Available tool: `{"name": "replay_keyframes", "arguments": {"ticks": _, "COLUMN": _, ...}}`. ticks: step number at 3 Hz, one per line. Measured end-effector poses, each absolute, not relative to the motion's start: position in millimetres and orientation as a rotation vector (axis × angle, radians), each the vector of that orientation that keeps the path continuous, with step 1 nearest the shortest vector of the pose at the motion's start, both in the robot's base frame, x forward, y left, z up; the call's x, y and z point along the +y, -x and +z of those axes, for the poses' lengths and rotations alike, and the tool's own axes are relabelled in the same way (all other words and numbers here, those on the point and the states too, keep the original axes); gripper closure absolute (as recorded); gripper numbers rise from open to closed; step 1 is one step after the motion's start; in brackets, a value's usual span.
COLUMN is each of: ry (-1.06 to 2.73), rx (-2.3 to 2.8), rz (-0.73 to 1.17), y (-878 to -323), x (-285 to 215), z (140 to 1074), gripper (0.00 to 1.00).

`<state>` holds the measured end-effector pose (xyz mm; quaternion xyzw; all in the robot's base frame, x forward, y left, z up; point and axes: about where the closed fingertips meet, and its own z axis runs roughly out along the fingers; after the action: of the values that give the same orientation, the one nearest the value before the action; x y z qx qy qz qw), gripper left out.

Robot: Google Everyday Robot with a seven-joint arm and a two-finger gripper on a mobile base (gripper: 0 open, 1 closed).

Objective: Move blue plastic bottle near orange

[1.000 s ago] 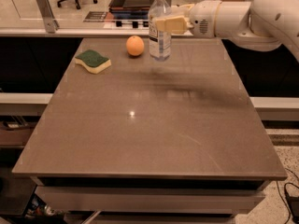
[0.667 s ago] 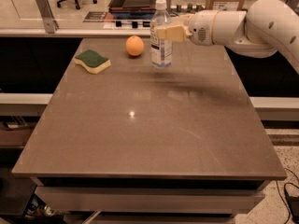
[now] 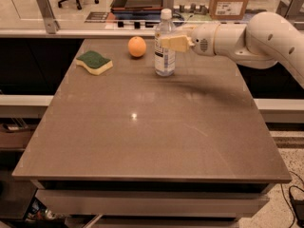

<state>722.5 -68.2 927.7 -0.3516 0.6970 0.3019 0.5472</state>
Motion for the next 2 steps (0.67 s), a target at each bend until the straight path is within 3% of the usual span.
{"name": "replay_keyframes", "arguments": {"ticks": 2, "ry": 0.833, "rx": 1.652, "rz": 0.715, "y": -722.6, "x": -68.2, "z": 927.7, "gripper": 1.00}}
